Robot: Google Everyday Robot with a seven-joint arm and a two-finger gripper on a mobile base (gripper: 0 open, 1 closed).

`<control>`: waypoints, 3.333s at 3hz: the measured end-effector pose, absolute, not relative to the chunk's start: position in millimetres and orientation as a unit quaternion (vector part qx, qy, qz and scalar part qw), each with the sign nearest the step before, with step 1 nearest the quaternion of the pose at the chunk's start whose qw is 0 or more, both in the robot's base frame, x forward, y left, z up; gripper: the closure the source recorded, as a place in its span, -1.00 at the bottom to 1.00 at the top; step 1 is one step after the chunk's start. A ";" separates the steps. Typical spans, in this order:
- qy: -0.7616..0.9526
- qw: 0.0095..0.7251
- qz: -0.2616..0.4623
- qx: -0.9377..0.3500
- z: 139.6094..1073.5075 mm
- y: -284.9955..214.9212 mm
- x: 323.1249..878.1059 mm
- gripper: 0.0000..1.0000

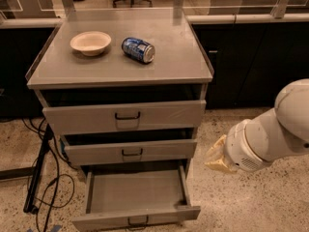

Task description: Close bottom drawer

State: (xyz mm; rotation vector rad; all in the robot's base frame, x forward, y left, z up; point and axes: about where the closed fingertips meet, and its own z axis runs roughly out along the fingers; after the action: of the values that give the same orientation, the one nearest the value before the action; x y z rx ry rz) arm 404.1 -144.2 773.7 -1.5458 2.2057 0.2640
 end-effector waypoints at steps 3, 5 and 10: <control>0.806 0.203 0.117 -0.544 722.1 -137.7 394.3 1.00; 0.792 0.216 0.188 -0.539 612.4 -107.8 389.7 1.00; 0.817 0.175 0.209 -0.509 460.8 -92.6 423.0 1.00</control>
Offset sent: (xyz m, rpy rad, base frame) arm -0.0048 0.0029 -0.0233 0.0149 0.0287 -0.0117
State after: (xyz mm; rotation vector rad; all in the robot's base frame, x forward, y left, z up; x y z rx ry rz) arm 423.0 -92.6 460.8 -1.4412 2.3139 0.5935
